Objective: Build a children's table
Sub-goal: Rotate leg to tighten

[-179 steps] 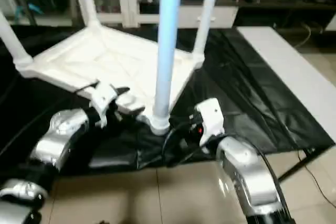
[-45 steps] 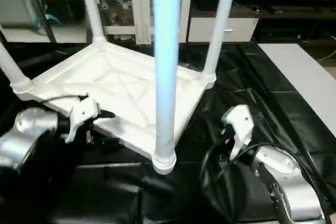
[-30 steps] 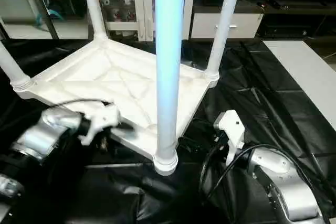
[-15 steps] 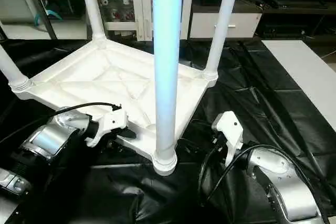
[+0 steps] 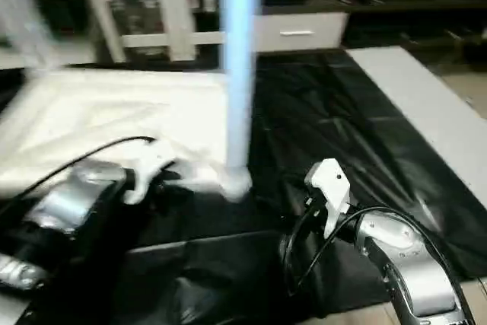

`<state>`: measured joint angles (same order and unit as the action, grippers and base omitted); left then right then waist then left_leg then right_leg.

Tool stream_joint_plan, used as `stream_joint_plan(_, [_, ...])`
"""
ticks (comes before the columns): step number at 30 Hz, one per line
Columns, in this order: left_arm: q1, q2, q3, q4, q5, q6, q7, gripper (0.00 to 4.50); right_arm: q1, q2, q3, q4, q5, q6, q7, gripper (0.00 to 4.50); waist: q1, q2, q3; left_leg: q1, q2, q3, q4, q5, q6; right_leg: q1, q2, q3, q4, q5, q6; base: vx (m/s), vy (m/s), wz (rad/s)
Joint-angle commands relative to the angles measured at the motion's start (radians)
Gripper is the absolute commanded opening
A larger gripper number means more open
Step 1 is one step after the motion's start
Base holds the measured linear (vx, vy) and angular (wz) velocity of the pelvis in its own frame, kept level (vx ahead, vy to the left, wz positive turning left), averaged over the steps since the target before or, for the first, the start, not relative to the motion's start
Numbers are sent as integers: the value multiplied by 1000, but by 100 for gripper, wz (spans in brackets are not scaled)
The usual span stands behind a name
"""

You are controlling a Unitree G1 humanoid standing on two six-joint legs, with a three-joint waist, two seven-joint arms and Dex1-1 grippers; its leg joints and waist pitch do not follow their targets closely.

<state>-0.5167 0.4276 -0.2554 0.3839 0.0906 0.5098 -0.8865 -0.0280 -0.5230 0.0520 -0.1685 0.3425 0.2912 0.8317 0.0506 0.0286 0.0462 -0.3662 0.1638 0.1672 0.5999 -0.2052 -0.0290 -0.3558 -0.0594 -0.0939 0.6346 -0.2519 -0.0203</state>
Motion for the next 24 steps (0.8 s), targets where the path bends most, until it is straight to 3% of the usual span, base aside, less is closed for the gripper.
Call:
stream_joint_plan(1, [93,37,13,-50,37,69,21,162,-2,2,11,-2,-5,-12,0,335,21,-21,-55,-9,73,-39,-64,-40,109,47,-118,68,-80,25,-210,0,0,0])
stream_joint_plan(3, [112,36,7,-76,28,44,4,149,-4,3,13,0,-6,-12,0,335,23,-23,-55,-8,74,-36,-62,-5,133,43,-116,68,-77,69,-221,0,0,0])
stream_joint_plan(5, [141,24,-7,-117,-15,-60,-42,142,-9,6,16,7,-9,-14,1,335,31,-23,-58,-7,76,-36,-59,12,153,40,-115,67,-75,87,-226,0,0,0])
stream_joint_plan(6, [161,8,-16,-146,-49,-114,-71,134,-15,9,19,14,-12,-15,1,335,36,-23,-60,-4,79,-35,-57,24,159,38,-114,68,-68,115,-233,0,0,0])
stream_joint_plan(8, [186,10,-51,-194,-61,-124,-93,117,-25,14,21,22,-18,-16,-3,335,45,-19,-59,2,85,-33,-59,11,160,30,-113,68,-66,116,-242,0,0,0])
stream_joint_plan(10, [204,20,-76,-231,-52,-78,-91,110,-32,18,20,22,-21,-16,-10,335,57,-25,-55,9,89,-30,-65,-33,141,25,-113,70,-69,67,-240,0,0,0])
stream_joint_plan(13, [223,27,-90,-271,-41,-27,-85,92,-37,18,14,19,-12,-10,-10,335,72,-24,-50,11,89,-27,-71,-67,104,25,-117,73,-77,-8,-223,0,0,0])
stream_joint_plan(15, [232,7,-66,-277,-45,-76,-64,92,-36,14,19,23,-19,-16,-6,335,74,-30,-50,13,89,-25,-73,-88,85,25,-116,73,-81,-37,-211,0,0,0])
stream_joint_plan(19, [224,-28,-28,-251,-63,-184,-21,90,-33,10,17,22,-11,-11,1,335,75,-35,-52,10,86,-24,-72,-88,79,25,-119,75,-80,-40,-189,0,0,0])
stream_joint_plan(21, [218,-34,-20,-252,-79,-186,-20,141,-34,9,16,21,-10,-10,3,335,77,-34,-52,13,86,-21,-71,-91,77,23,-118,75,-82,-37,-189,0,0,0])
stream_joint_plan(24, [183,-38,-23,-258,-102,-190,-43,161,-38,4,14,31,-14,-16,10,335,79,-31,-55,12,86,-20,-71,-80,76,22,-119,73,-78,-14,-194,0,0,0])
